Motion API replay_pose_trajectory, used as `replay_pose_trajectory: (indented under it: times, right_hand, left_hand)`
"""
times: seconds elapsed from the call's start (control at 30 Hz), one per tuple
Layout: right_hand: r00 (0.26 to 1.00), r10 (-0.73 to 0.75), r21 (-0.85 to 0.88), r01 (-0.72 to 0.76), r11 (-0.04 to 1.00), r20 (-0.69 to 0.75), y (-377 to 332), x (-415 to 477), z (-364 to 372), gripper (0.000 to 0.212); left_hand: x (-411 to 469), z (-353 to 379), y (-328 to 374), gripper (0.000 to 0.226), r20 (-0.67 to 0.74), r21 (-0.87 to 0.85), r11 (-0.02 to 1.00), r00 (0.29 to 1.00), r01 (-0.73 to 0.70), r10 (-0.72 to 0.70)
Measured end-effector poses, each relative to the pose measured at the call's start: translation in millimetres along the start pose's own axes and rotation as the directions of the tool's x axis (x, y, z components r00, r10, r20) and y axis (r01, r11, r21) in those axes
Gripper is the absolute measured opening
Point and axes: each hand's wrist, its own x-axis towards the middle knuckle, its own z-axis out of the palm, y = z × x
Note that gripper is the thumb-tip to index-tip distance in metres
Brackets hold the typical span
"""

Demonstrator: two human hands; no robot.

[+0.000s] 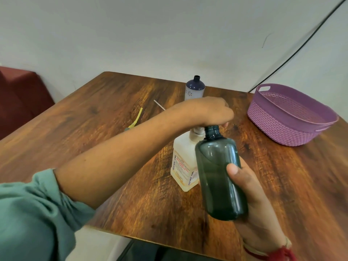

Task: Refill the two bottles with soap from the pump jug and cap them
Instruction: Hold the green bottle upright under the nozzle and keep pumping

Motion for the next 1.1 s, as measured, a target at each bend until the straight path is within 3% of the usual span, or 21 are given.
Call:
replay_pose_trajectory:
  times: [0.2,0.3,0.63,0.77,1.1]
  right_hand:
    - [1.000,-0.010,0.003,0.010,1.000,0.011,-3,-3,1,0.083]
    - [1.000,-0.020,-0.015,0.020,1.000,0.013,-6,-1,0,0.083]
    - [0.999,-0.020,-0.024,0.021,1.000,0.025,-5,-4,1,0.078]
    - [1.000,-0.014,-0.039,0.015,0.999,0.021,-4,-2,1,0.080]
    - [0.999,-0.031,-0.008,0.031,0.999,0.034,-4,0,3,0.083]
  left_hand:
    - [1,-10,8,0.032,0.122,0.143,0.989,0.992,-0.047,0.030]
    - [4,-8,8,0.032,0.145,0.117,0.991,0.988,-0.070,0.053]
    - [2,-10,5,0.030,0.084,0.173,0.984,0.996,-0.034,0.020]
    - [5,-3,2,0.026,0.051,0.076,0.997,0.998,-0.028,0.024]
    - [4,-8,3,0.030,0.087,0.101,0.994,0.996,-0.045,0.036]
